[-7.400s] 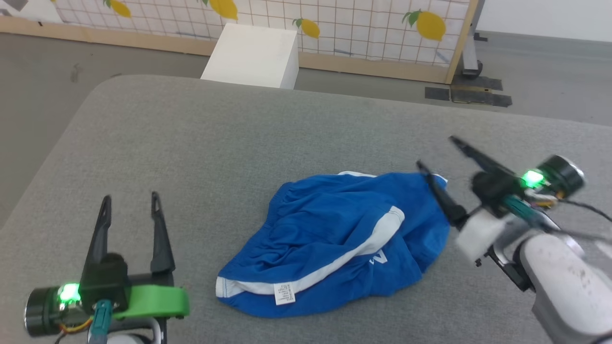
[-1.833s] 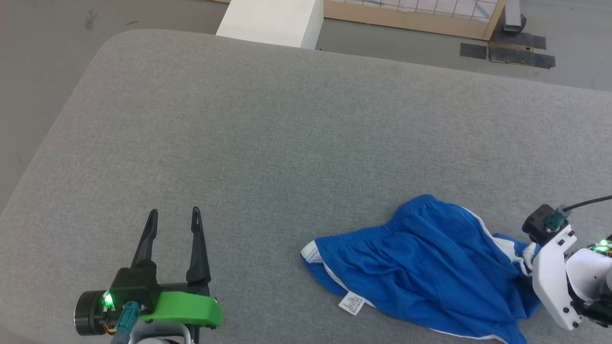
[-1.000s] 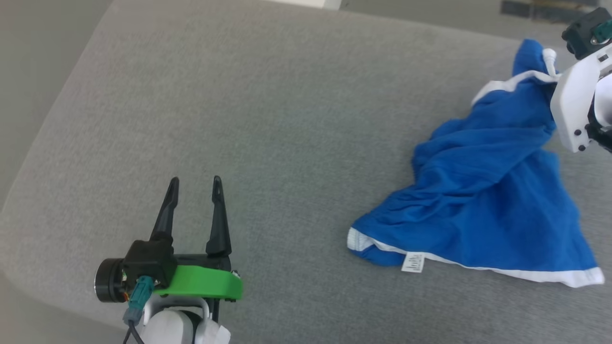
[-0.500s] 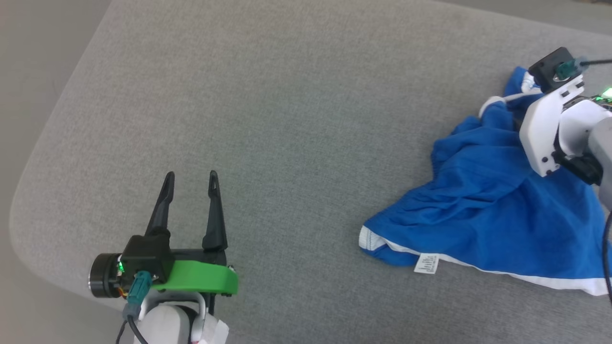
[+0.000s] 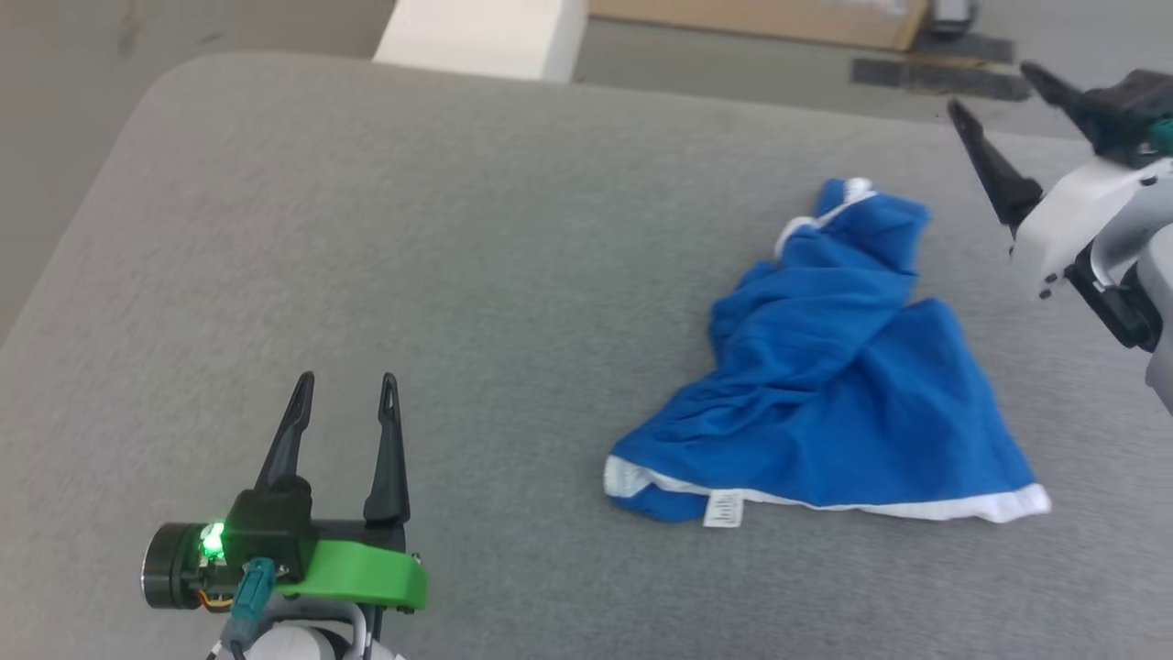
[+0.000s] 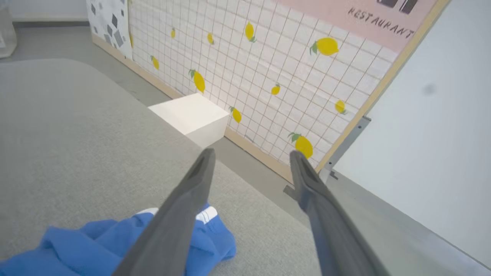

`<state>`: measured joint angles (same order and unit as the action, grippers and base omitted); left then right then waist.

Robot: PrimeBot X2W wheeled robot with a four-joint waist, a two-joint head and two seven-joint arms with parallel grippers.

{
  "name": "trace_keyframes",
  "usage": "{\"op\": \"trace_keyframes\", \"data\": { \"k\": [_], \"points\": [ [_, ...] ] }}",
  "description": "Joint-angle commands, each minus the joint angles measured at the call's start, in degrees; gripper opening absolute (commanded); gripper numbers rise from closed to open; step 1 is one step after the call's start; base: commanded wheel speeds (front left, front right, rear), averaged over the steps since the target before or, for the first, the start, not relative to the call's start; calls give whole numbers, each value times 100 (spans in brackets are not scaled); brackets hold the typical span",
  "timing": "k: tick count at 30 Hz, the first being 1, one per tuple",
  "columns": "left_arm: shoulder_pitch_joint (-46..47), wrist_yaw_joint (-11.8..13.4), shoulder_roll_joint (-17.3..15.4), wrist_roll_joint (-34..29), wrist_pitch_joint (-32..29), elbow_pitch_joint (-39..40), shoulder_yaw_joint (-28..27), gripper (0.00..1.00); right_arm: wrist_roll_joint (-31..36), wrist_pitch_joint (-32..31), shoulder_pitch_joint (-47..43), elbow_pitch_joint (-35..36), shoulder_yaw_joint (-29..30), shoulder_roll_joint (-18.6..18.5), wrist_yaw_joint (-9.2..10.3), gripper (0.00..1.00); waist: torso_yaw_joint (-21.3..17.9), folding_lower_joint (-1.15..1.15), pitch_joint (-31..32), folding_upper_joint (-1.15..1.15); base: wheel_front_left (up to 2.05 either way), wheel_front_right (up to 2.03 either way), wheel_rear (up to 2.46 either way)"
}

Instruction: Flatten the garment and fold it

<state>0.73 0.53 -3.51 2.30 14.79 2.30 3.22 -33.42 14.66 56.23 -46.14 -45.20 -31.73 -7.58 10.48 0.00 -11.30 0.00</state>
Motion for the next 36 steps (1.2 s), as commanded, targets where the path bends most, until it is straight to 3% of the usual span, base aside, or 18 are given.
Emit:
{"op": "trace_keyframes", "data": {
  "k": [1,5,9,15,19,24,32,36],
  "points": [
    [-64,-35,-39,-50,21,11,-18,100,217,29,-253,345,398,23,9,100,-570,0,515,0,0,0,0],
    [-132,-85,-71,-100,21,16,-22,100,901,32,-1268,1446,1840,139,9,100,-758,0,665,0,0,0,0],
    [-144,-165,-107,-148,21,7,41,100,1567,32,-2431,2639,3253,523,9,100,-876,0,751,0,0,0,0],
    [-115,-387,-163,-174,21,-191,300,100,2215,33,-3881,4011,4432,1245,9,100,-924,0,816,0,0,0,0],
    [22,-514,-204,-208,21,-466,530,100,2449,33,-4653,4621,4871,1727,9,100,-901,0,831,0,0,0,0],
    [284,-639,-332,-327,-84,-966,871,100,2702,33,-5424,5084,5004,2232,9,100,-877,0,847,0,0,0,0],
    [956,-794,-512,233,-1548,-1375,1630,100,2932,33,-5947,5240,5061,2548,9,100,-877,0,706,0,0,0,0],
    [1284,-799,-768,993,-2616,-1396,2363,100,3102,33,-5951,5177,5056,2553,9,100,-896,0,576,0,0,0,0]
  ]
}}
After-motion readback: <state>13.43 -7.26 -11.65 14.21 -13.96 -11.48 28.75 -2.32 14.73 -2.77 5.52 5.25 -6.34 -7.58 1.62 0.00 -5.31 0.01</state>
